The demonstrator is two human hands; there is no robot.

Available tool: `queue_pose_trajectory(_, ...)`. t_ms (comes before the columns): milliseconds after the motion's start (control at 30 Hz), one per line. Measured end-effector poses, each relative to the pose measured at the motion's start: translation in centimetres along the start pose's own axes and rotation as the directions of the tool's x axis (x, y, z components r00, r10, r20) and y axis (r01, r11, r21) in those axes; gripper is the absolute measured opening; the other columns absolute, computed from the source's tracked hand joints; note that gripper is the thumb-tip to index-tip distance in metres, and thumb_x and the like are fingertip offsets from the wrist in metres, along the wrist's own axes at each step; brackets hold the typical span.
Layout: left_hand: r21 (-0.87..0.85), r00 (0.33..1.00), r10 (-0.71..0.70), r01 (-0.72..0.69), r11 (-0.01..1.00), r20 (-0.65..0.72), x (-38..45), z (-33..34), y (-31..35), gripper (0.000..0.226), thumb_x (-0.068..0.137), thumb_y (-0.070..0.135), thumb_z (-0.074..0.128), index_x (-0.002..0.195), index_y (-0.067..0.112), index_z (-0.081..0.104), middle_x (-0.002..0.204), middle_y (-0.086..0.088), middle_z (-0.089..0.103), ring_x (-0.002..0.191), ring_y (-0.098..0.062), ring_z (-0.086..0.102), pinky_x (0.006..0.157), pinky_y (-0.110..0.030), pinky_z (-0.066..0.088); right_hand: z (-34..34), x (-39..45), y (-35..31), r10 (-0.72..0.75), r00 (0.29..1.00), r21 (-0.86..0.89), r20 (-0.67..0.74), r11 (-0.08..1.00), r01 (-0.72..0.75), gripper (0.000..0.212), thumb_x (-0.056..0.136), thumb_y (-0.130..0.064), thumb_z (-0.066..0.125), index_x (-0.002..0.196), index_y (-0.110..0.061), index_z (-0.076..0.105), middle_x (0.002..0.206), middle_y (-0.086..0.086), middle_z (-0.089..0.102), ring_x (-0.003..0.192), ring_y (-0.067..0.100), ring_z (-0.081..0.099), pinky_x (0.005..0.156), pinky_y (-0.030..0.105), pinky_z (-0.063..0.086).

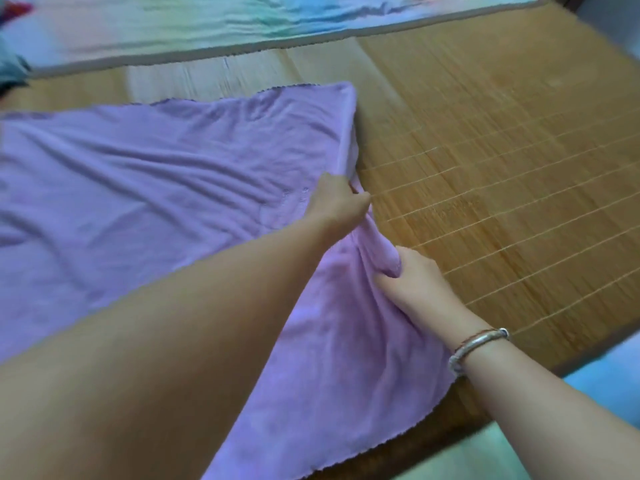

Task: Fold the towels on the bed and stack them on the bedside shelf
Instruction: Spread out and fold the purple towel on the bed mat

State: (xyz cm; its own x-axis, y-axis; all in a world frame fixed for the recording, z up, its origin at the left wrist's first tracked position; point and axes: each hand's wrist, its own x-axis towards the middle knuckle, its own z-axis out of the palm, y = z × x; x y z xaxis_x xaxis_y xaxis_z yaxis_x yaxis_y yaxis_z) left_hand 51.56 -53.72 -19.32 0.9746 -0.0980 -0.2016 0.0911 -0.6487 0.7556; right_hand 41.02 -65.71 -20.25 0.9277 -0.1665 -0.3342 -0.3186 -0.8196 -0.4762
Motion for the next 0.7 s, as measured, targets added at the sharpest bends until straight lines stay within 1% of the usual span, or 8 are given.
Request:
queue_pose_trajectory(67,0.023,0.993,-0.015,0.018,1.0,-0.114,-0.8,-3.6,-1.8,0.017,0.08,0.028,0.062,0.068,0.016,0.064,0.101,-0.014,0.056,0.078,-0.023,0.062,0.055,-0.019,0.039,1.1,-1.1,-3.9,-0.136,0.99,0.149,0.022,0.98,0.131,0.012,0.075,-0.029,0.051,0.067,-0.022,0.045,0.063,-0.005,0.053,0.062,0.016,0.05,0.056,0.033,0.04)
queue_pose_trajectory(200,0.043,0.981,-0.051,0.061,0.997,-0.189,-3.7,-12.1,-6.8,0.028,0.081,0.008,0.056,0.108,0.012,0.063,0.12,-0.009,0.043,0.104,-0.022,0.054,0.082,-0.02,0.039,3.1,-4.3,-12.3,-0.356,0.926,0.102,0.122,0.933,0.345,0.014,0.076,-0.031,0.054,0.074,-0.026,0.042,0.07,-0.005,0.055,0.073,0.021,0.054,0.068,0.04,0.045)
queue_pose_trajectory(300,0.052,0.98,-0.079,0.09,0.995,-0.182,-7.1,-19.6,-11.7,0.041,0.08,-0.001,0.048,0.116,0.011,0.06,0.121,-0.01,0.041,0.111,-0.022,0.05,0.074,-0.011,0.032,5.5,-7.4,-18.9,-0.495,0.84,0.05,0.223,0.866,0.497,0.015,0.076,-0.03,0.053,0.076,-0.029,0.039,0.071,-0.005,0.053,0.074,0.023,0.051,0.071,0.044,0.044)
queue_pose_trajectory(400,0.066,0.967,-0.125,0.143,0.988,-0.221,-10.8,-26.1,-17.0,0.049,0.077,-0.005,0.048,0.121,0.013,0.059,0.127,-0.011,0.042,0.117,-0.021,0.047,0.086,-0.016,0.037,8.9,-10.5,-24.4,-0.563,0.748,-0.005,0.351,0.798,0.603,0.023,0.077,-0.028,0.055,0.098,-0.023,0.047,0.086,-0.001,0.059,0.086,0.028,0.055,0.076,0.043,0.046)
queue_pose_trajectory(467,0.058,0.959,-0.158,0.176,0.983,-0.235,-13.0,-29.2,-20.3,0.052,0.078,-0.005,0.05,0.127,0.012,0.055,0.13,-0.01,0.041,0.122,-0.021,0.044,0.099,-0.024,0.038,11.5,-12.2,-26.9,-0.585,0.7,-0.001,0.41,0.767,0.642,0.021,0.076,-0.027,0.053,0.095,-0.024,0.045,0.081,-0.005,0.057,0.082,0.025,0.056,0.072,0.041,0.048)
queue_pose_trajectory(533,-0.036,0.949,-0.232,0.229,0.973,-0.215,-15.7,-31.9,-24.1,0.055,0.079,-0.005,0.054,0.132,0.01,0.049,0.131,-0.01,0.037,0.121,-0.023,0.045,0.09,-0.035,0.048,14.8,-14.3,-29.5,-0.588,0.663,0.0,0.463,0.748,0.663,0.016,0.076,-0.023,0.053,0.089,-0.023,0.043,0.075,-0.005,0.054,0.078,0.024,0.053,0.068,0.04,0.047)
queue_pose_trajectory(600,-0.266,0.93,-0.344,0.303,0.915,-0.126,-18.3,-32.6,-27.0,0.058,0.08,-0.006,0.058,0.134,0.012,0.042,0.129,-0.007,0.036,0.112,-0.026,0.049,0.065,-0.039,0.055,17.6,-16.1,-30.9,-0.575,0.647,-0.009,0.501,0.744,0.668,0.019,0.078,-0.02,0.053,0.094,-0.02,0.043,0.081,-0.001,0.057,0.079,0.027,0.052,0.069,0.04,0.046)
queue_pose_trajectory(700,-0.468,0.897,-0.441,0.401,0.788,0.027,-21.0,-31.2,-29.6,0.066,0.082,-0.005,0.063,0.137,0.019,0.035,0.122,-0.003,0.041,0.096,-0.02,0.052,0.059,-0.034,0.052,20.9,-18.0,-31.1,-0.521,0.654,-0.029,0.548,0.77,0.638,0.031,0.078,-0.019,0.052,0.107,-0.017,0.042,0.092,0.008,0.061,0.084,0.032,0.055,0.073,0.042,0.047)
